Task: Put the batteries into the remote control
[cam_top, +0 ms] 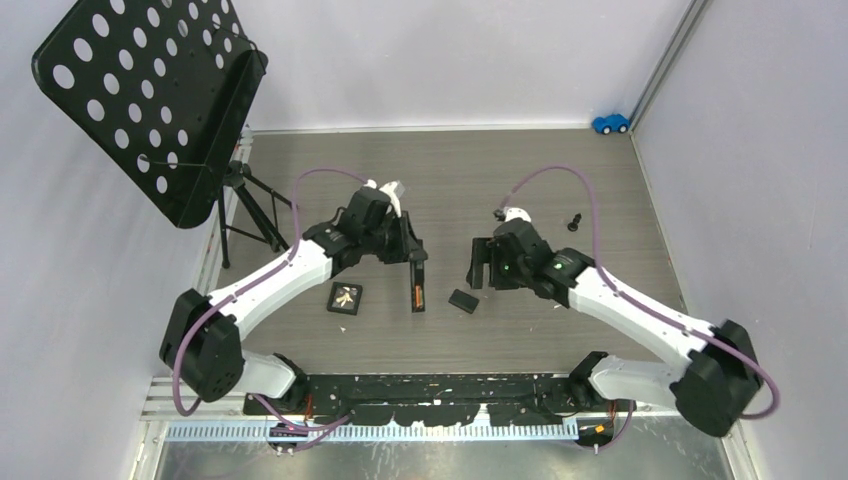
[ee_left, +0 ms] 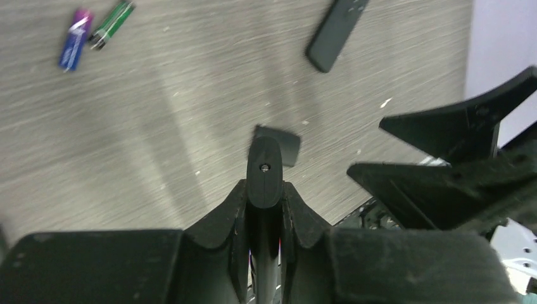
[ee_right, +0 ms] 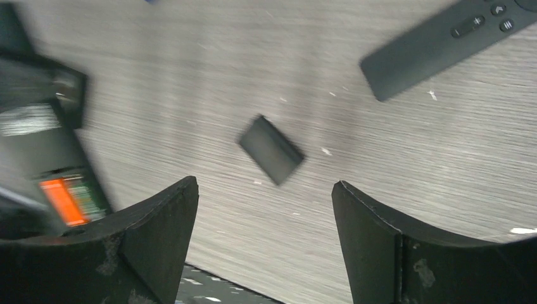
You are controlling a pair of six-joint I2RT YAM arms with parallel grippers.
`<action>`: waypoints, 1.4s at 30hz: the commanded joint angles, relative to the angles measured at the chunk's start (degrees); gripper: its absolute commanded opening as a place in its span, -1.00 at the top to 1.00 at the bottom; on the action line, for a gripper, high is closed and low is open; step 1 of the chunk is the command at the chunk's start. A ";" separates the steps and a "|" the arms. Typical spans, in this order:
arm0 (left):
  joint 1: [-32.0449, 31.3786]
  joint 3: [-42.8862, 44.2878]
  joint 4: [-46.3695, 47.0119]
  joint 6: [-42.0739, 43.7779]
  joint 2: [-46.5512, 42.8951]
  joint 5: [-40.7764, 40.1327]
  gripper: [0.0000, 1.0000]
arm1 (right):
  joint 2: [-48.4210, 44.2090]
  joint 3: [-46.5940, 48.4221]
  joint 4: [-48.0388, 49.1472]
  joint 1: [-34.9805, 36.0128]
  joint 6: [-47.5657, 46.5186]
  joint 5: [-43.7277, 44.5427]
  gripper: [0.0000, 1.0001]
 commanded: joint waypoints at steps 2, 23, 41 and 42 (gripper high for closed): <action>3.71 -1.94 -3.71 2.68 -4.96 -0.53 1.00 | 5.50 -0.17 3.94 0.42 -15.07 2.25 -0.74; 11.20 -1.19 -0.93 3.02 -1.30 13.56 1.00 | 33.01 12.54 -6.14 5.80 -28.14 -1.24 -0.61; 14.14 -2.22 0.19 2.51 -1.66 16.03 1.00 | 36.65 14.81 -8.90 5.88 -31.71 -3.74 0.07; 14.14 -2.13 0.20 2.51 -1.56 16.07 1.00 | 36.68 14.93 -8.81 5.87 -31.62 -4.11 0.08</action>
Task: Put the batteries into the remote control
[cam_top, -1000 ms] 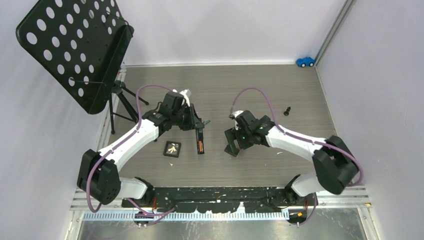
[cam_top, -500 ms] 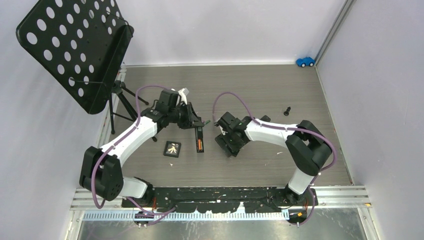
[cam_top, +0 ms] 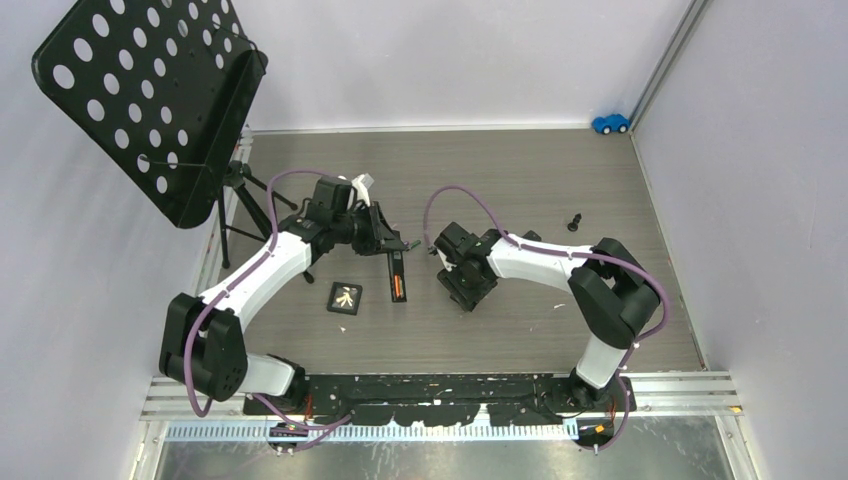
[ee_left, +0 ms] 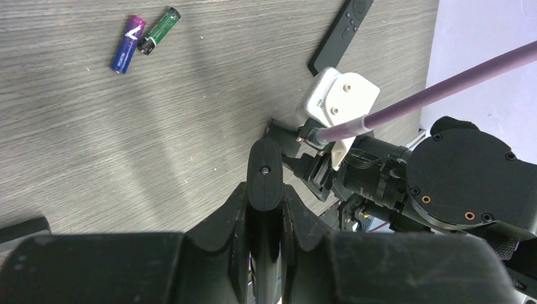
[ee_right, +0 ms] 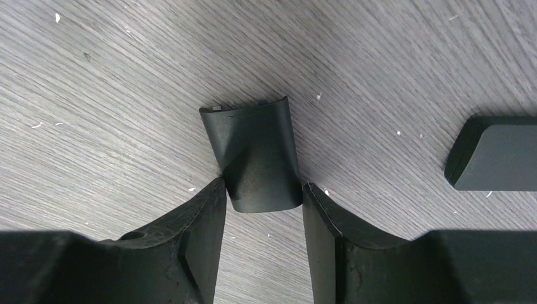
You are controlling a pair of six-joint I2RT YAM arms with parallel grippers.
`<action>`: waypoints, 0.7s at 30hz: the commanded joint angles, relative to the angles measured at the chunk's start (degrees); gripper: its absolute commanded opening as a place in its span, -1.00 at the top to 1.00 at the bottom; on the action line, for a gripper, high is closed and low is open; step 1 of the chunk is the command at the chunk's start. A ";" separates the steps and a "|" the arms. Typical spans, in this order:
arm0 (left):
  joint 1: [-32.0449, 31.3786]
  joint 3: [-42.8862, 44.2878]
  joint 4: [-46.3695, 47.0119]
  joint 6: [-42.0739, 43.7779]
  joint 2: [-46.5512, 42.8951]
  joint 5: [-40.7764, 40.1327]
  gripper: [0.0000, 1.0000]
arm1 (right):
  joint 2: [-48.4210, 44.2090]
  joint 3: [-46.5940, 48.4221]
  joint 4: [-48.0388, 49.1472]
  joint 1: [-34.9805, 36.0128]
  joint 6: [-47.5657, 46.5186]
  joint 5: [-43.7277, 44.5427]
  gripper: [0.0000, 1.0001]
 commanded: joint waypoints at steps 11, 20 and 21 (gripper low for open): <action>0.02 -2.21 9.57 -3.11 -2.04 1.95 1.00 | -6.33 -0.34 4.98 -1.34 8.55 -2.03 0.07; -0.04 -3.91 11.37 -5.42 -4.13 0.18 1.00 | -2.21 0.20 3.65 -2.21 30.17 6.37 0.00; -0.04 -3.93 11.36 -5.47 -4.20 0.12 1.00 | -2.12 0.09 3.67 -2.20 31.43 6.76 0.00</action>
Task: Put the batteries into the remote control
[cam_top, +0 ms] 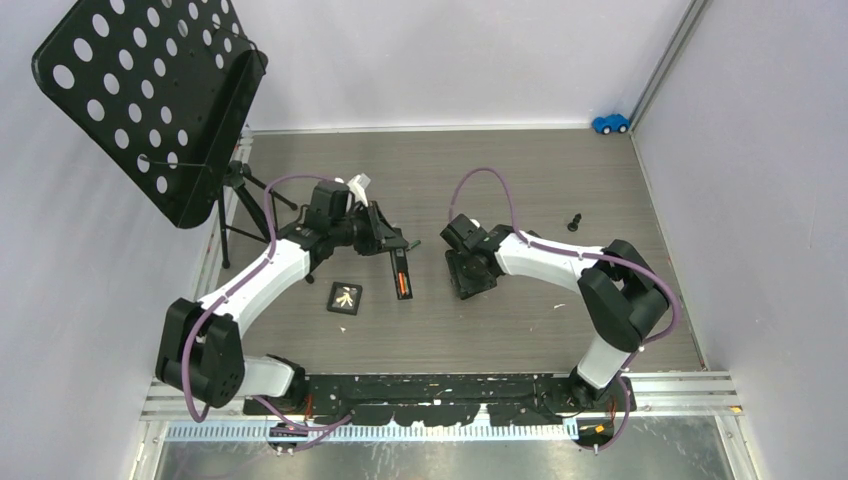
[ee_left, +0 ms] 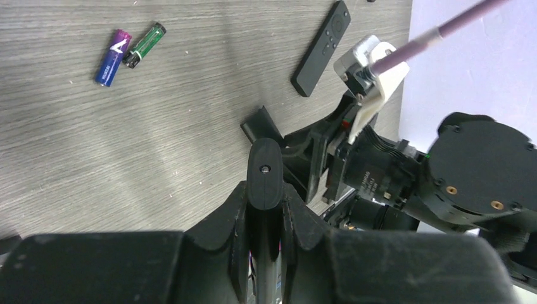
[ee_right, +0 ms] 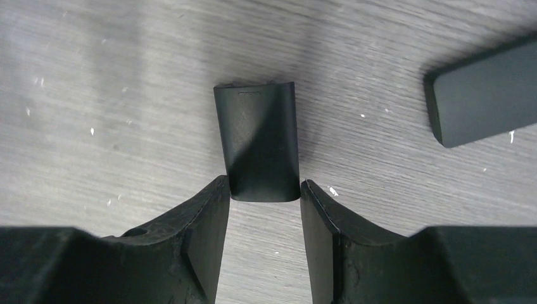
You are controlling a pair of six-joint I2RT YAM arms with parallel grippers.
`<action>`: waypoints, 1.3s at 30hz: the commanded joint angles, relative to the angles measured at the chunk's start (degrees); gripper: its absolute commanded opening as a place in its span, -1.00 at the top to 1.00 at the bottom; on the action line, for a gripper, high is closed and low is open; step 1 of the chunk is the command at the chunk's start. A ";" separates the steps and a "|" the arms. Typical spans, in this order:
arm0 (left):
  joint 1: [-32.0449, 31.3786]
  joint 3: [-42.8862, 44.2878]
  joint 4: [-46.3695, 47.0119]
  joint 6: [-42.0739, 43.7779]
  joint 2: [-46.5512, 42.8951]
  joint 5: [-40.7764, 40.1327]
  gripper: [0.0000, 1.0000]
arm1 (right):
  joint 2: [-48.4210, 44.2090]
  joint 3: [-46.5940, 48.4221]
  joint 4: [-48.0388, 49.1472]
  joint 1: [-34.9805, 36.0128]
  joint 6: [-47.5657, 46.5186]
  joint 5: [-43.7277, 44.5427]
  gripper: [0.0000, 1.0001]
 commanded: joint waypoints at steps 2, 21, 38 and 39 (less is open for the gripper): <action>-0.04 -0.06 4.07 -1.17 -2.90 -0.21 1.00 | 0.91 0.46 0.20 -0.19 12.22 5.55 -0.06; -0.04 0.50 3.92 -0.39 -1.78 -0.40 1.00 | 5.77 5.25 -2.72 -0.09 -3.18 2.14 -0.33; -0.94 -1.59 8.93 -2.49 -2.93 0.35 1.00 | -1.64 3.95 -2.00 -0.38 2.31 2.27 0.30; -1.33 -1.97 10.23 -2.95 -3.02 0.27 1.00 | -3.65 3.49 -1.67 -0.37 2.43 1.86 0.30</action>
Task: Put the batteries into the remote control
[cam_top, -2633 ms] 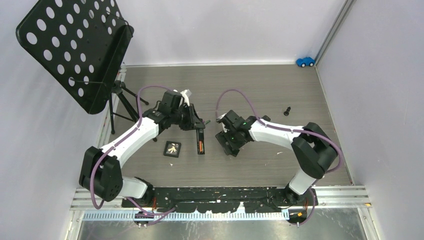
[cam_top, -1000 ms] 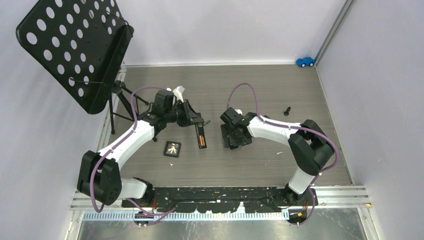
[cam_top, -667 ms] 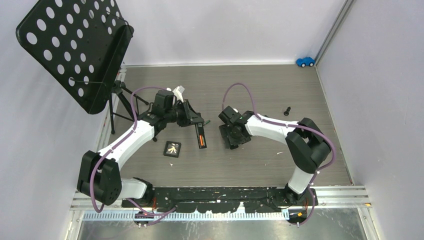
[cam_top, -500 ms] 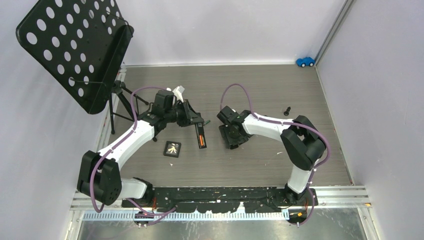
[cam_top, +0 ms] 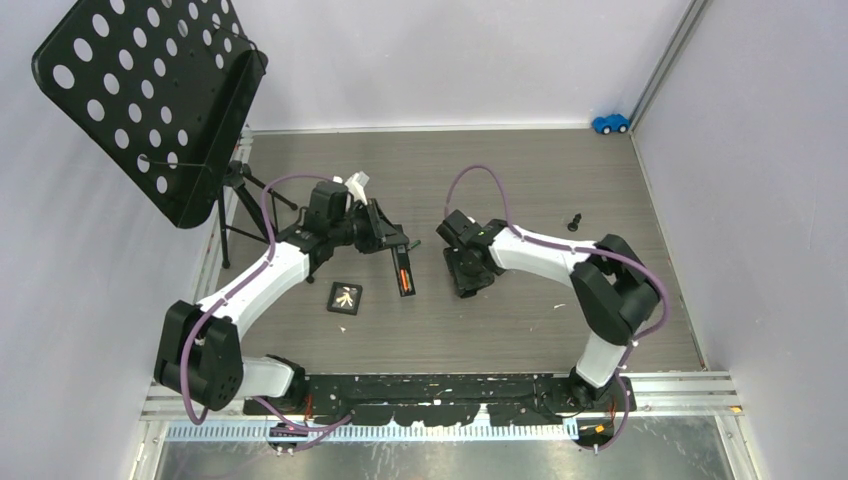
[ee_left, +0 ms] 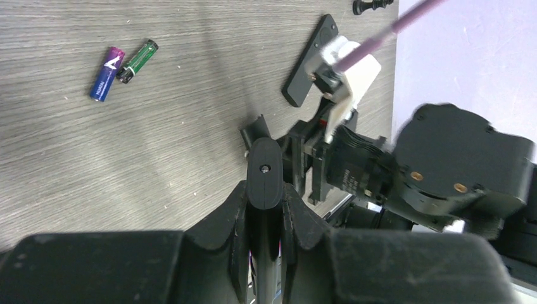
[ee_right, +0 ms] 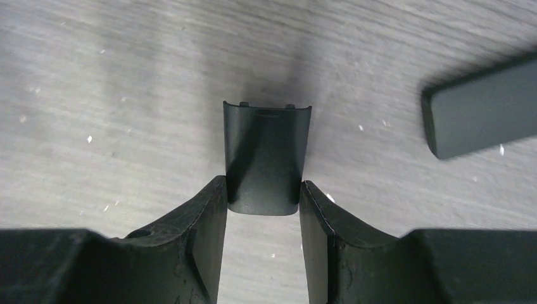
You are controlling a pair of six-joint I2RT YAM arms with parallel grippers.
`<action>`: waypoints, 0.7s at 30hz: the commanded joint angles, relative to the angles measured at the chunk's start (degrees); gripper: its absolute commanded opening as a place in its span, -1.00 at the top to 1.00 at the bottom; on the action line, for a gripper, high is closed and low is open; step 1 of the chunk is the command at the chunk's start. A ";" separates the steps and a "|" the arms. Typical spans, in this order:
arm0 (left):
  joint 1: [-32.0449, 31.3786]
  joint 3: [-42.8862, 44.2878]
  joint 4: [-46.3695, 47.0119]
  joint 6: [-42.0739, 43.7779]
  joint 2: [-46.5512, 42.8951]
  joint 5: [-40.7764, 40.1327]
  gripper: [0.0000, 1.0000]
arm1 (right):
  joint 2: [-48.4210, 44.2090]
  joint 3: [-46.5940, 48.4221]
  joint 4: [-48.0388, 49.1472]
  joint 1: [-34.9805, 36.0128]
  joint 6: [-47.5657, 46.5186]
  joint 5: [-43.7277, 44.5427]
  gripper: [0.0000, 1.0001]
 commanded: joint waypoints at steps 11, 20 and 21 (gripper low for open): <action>-6.84 -5.19 30.05 -8.50 -1.08 -2.55 1.00 | -30.15 -7.56 4.13 0.08 6.02 -5.22 0.29; -6.88 -4.56 30.57 -11.93 -0.60 -4.18 1.00 | -38.32 -5.97 9.52 2.00 9.83 -8.95 0.29; -6.88 -4.29 30.01 -12.59 -0.37 -4.34 1.00 | -38.19 -5.53 9.53 2.45 9.88 -8.75 0.29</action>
